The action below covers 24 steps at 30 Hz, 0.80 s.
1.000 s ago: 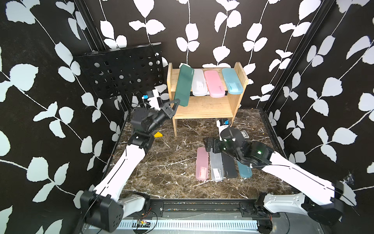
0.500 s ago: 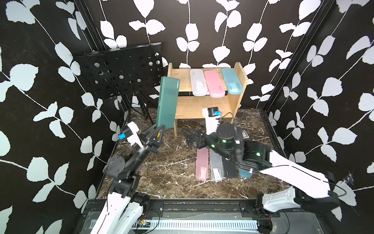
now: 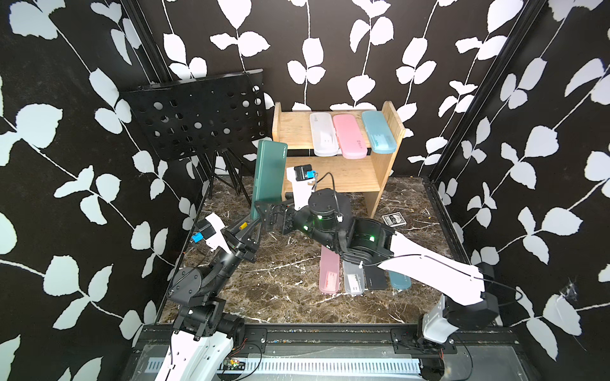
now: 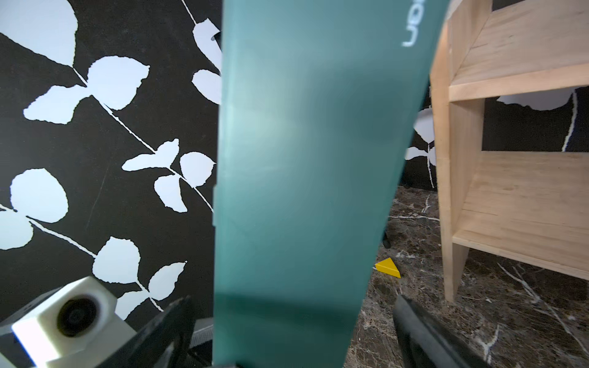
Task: Remove the pencil cases from the shelf
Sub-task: Pick up the pencil case from the shelf.
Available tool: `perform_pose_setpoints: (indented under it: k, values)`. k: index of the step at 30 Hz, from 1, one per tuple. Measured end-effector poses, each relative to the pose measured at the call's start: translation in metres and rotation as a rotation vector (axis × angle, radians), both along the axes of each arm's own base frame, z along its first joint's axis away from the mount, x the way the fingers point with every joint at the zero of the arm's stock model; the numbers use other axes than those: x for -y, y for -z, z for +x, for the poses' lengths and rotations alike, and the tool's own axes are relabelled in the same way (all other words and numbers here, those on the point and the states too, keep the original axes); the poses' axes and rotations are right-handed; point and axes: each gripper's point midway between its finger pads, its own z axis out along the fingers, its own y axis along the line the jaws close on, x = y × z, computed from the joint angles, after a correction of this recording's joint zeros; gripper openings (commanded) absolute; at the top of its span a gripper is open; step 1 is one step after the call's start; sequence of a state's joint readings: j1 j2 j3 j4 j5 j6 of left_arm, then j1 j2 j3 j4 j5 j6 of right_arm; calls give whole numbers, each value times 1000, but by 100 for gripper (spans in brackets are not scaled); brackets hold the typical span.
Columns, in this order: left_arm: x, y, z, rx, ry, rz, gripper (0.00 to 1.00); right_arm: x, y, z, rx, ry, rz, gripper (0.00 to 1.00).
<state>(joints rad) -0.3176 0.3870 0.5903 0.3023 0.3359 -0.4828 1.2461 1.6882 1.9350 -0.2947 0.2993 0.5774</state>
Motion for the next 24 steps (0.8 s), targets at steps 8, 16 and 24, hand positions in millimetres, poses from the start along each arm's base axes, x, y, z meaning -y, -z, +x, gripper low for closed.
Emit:
perform_pose_setpoints:
  k: [8, 16, 24]
  values:
    - [-3, -2, -10, 19, -3, -3, 0, -16, 6, 8, -14, 13, -10, 99]
    - [-4, 13, -8, -15, -6, 7, 0, -10, 7, 20, -25, 46, -4, 89]
    - [-2, 24, -3, -47, -9, 25, 6, -7, 7, 27, -52, 42, 11, 55]
